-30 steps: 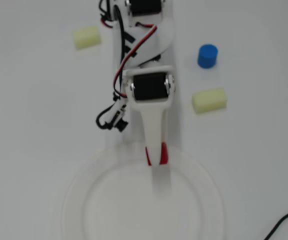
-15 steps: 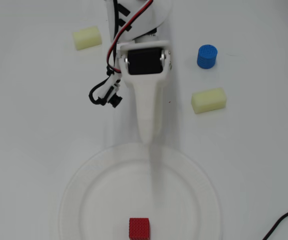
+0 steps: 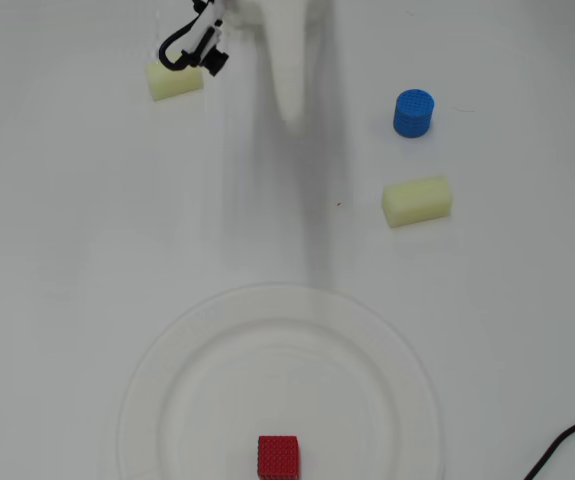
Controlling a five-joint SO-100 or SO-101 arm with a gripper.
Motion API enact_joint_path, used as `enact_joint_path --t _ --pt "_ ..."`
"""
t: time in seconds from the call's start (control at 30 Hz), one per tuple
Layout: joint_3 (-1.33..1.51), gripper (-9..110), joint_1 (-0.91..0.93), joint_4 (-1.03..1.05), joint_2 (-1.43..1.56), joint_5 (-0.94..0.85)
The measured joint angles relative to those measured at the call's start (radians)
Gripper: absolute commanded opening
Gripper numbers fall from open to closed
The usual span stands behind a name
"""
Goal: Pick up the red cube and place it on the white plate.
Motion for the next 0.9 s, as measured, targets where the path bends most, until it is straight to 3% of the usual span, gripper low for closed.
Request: enact_joint_path --t 0.53,0.7,0.83,0.9 --pt "0.417 37 0.092 0.129 0.486 -0.037" --pt "0.56 21 0.089 0.138 0.603 -0.038" --pt "0.678 2 0.081 0.219 0.798 -0.066" --pt "0.699 0 0.08 0.242 0.81 -0.04"
